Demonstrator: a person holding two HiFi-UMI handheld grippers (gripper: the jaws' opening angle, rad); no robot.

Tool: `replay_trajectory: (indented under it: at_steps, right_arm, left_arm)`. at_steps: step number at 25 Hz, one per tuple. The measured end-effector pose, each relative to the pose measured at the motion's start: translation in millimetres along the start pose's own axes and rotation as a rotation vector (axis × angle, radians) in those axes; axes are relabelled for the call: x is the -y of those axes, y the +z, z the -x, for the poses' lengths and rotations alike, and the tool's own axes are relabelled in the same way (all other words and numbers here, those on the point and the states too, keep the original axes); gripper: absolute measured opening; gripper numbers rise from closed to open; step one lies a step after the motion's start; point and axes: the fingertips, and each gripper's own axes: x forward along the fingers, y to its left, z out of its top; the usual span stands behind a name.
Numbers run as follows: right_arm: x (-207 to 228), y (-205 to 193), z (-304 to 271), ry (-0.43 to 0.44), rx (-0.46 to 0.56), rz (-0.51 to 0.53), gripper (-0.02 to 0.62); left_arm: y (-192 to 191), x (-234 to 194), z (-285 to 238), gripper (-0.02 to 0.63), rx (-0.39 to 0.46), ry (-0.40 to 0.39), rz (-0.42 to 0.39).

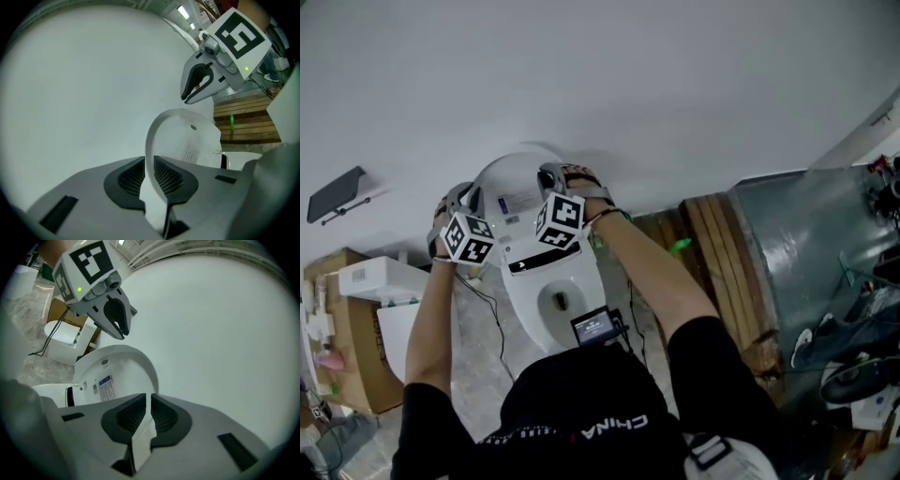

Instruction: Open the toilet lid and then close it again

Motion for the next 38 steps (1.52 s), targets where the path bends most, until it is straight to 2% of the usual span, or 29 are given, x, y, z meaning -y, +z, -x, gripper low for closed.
replay_trajectory:
  at_steps: [4, 9, 13, 20, 25, 31, 34, 38]
  right_arm:
    - [-23, -15, 25, -0.004, -0.031, -0.108, 0.017]
    - [-68, -30, 54, 0.036, -0.092, -0.221, 0.014]
    - [-107, -43, 77, 0.098, -0.139, -0.276, 0.014]
    - [-137, -54, 108, 0.183, -0.164, -0.347, 0.014]
    - [-155, -67, 139, 0.226, -0.152, -0.343, 0.014]
    - [-178, -109, 210, 0.255, -0.100, -0.274, 0.014]
    - [-182, -135, 247, 0.247, -0.073, -0.249, 0.014]
    - [-191, -158, 294, 0.252, -0.029, -0.272, 0.014]
  left_arm:
    - [-13, 34, 20, 0.011, 0.031, -0.092, 0.007]
    - [-41, 86, 40, 0.011, 0.044, -0.225, 0.016]
    - [-64, 124, 57, 0.011, 0.008, -0.327, 0.019]
    - [-78, 171, 94, 0.011, -0.051, -0.424, 0.055]
    - [-77, 210, 124, 0.011, -0.087, -0.436, 0.091]
    - [-61, 262, 168, 0.011, -0.146, -0.335, 0.109]
    - [-48, 294, 198, 0.011, -0.149, -0.321, 0.135]
    - [-29, 339, 241, 0.011, -0.129, -0.311, 0.184]
